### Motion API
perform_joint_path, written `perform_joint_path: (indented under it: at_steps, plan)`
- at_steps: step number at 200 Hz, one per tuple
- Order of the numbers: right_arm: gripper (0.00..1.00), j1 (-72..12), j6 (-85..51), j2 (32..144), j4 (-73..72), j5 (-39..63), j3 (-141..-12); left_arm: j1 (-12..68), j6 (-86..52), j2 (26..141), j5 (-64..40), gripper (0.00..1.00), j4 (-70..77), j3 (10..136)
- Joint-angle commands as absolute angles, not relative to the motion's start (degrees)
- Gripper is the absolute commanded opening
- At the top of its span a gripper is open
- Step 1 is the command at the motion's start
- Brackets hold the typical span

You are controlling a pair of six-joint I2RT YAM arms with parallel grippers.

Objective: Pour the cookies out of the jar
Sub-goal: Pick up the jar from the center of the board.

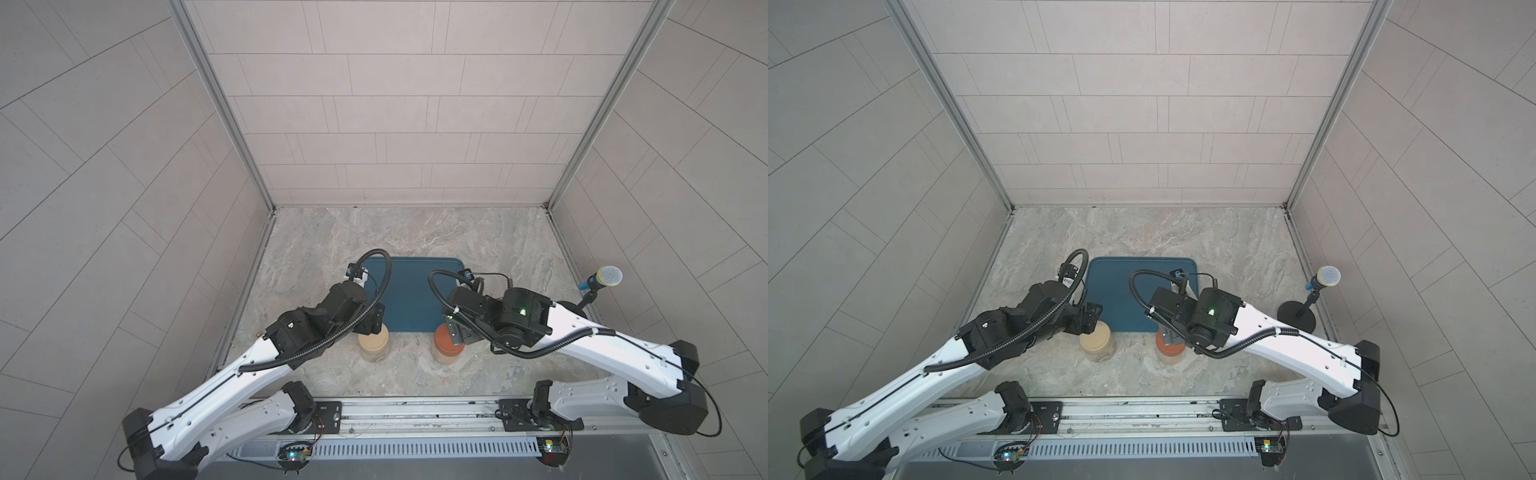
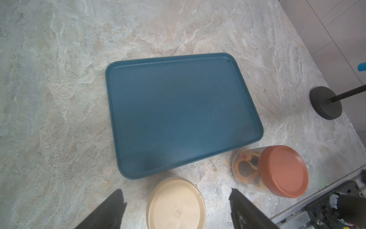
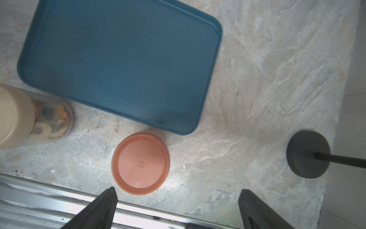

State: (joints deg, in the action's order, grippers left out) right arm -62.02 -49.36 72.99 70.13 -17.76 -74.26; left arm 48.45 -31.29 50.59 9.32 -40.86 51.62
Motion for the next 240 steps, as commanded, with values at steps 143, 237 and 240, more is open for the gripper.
perform_joint_path:
  at_steps: [143, 237, 240]
  plan:
    - [1.00, -61.90, -51.37, 81.12, 56.27, -11.02, -62.56, 33.08, -39.11, 45.29, -8.47, 1.00, -33.38, 42.77]
    - [0.92, -60.64, -52.67, 80.29, 48.31, -8.22, -55.59, 33.08, -39.99, 43.46, -9.04, 1.00, -32.95, 40.70]
    - [0.92, -60.64, -52.73, 80.17, 48.22, -8.32, -55.32, 33.13, -39.99, 43.23, -9.02, 1.00, -32.92, 40.69]
